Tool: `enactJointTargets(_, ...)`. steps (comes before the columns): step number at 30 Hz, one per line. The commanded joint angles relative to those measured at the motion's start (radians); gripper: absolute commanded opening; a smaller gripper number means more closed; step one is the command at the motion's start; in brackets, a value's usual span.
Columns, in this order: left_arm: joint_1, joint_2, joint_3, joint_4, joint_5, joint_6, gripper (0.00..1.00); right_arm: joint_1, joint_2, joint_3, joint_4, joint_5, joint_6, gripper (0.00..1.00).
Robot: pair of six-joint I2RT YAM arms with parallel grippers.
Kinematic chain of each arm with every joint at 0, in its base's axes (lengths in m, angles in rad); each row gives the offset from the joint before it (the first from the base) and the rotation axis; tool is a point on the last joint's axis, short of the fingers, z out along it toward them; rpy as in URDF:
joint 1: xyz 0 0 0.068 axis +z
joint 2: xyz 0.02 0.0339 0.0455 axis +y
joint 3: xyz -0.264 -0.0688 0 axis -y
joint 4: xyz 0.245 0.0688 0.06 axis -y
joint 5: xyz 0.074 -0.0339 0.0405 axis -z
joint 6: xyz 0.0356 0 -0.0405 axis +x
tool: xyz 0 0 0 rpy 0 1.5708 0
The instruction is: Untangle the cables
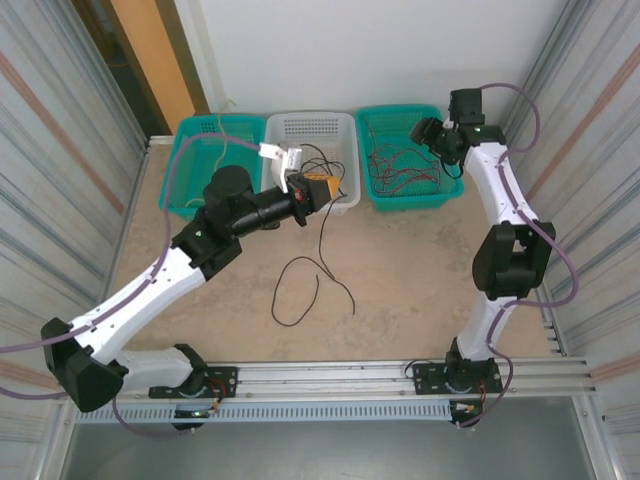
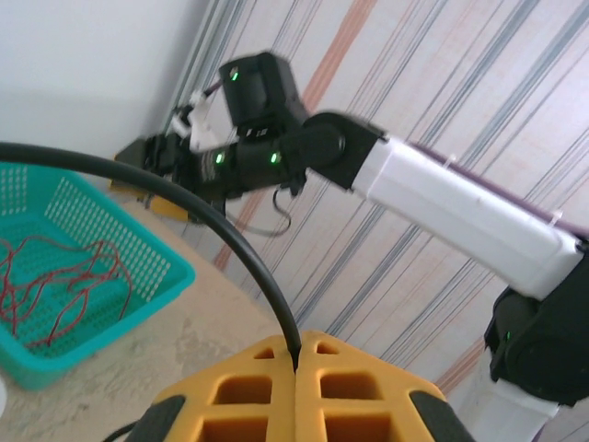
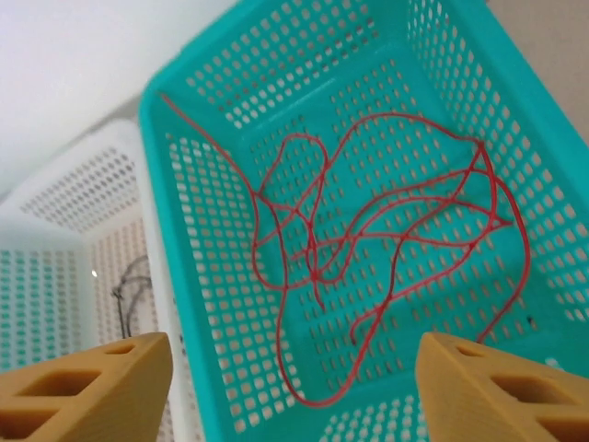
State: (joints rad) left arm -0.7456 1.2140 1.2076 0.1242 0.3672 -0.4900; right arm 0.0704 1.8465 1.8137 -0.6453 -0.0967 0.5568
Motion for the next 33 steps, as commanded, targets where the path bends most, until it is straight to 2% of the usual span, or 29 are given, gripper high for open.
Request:
enactJointTargets(1,0.013,0.011,0.067,-0.017,0.045,0.029,0.0,0.05,-0.175,-0.025,0.001,0.075,-0.059,0.73)
enactJointTargets(7,0.029,0.021,0.108,-0.024,0.063,0.02,0.0,0.125,-0.369,-0.143,0.014,0.105,-0.066,0.75)
enactJointTargets(14,0.103,0.087,0.233,-0.083,0.093,0.025,0.0,0.296,-0.568,-0.331,0.018,0.227,-0.062,0.75)
enactJointTargets(19,0.193,0.223,0.395,-0.166,0.087,0.029,0.0,0.476,-0.716,-0.534,-0.004,0.349,0.013,0.73)
enactJointTargets(25,0.294,0.43,0.563,-0.161,0.132,-0.011,0.0,0.629,-0.852,-0.775,-0.031,0.418,0.174,0.72)
enactJointTargets(33,0.393,0.688,0.716,-0.154,0.202,-0.074,0.0,0.735,-0.942,-0.866,-0.129,0.501,0.273,0.71)
